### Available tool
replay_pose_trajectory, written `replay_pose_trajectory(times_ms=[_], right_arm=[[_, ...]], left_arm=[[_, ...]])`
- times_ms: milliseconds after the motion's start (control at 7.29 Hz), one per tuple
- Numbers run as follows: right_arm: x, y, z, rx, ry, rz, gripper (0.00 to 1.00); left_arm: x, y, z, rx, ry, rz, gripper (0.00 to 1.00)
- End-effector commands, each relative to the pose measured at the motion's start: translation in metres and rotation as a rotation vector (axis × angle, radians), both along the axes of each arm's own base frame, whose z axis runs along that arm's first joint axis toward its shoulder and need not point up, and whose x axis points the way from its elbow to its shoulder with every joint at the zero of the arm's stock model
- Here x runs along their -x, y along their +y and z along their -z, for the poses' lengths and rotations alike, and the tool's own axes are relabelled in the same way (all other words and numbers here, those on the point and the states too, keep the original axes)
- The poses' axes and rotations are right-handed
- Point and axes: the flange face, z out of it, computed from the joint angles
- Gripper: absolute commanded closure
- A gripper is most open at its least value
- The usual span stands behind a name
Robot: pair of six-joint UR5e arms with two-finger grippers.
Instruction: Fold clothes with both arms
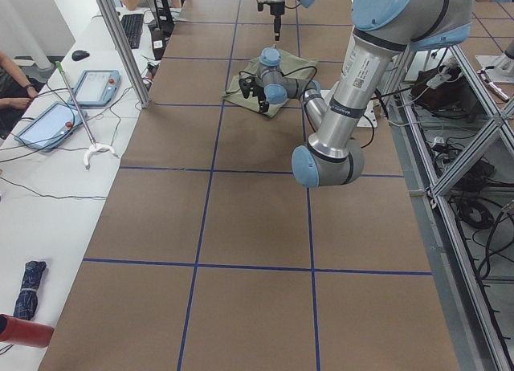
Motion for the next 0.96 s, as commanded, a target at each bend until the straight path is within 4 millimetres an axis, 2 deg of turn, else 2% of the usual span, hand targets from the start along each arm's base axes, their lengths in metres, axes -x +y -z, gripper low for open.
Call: replay_pose_trajectory(times_ms=[0,411,549,823], right_arm=[[0.000,-0.008,0.003,-0.007,-0.006,-0.015,0.00],[-0.001,-0.009,0.004,-0.008,-0.007,-0.018,0.00],[-0.002,-0.010,0.003,-0.007,-0.006,-0.020,0.00],[-0.005,-0.012,0.004,-0.005,-0.010,-0.024,0.00]], left_arm=[[-0.033,0.043,-0.005,0.068,-0.018,0.002,0.01],[-0.049,0.036,-0.023,0.078,-0.060,0.018,0.05],[-0.049,0.035,-0.021,0.075,-0.059,0.024,0.26],[-0.050,0.036,-0.019,0.072,-0.054,0.021,0.97]])
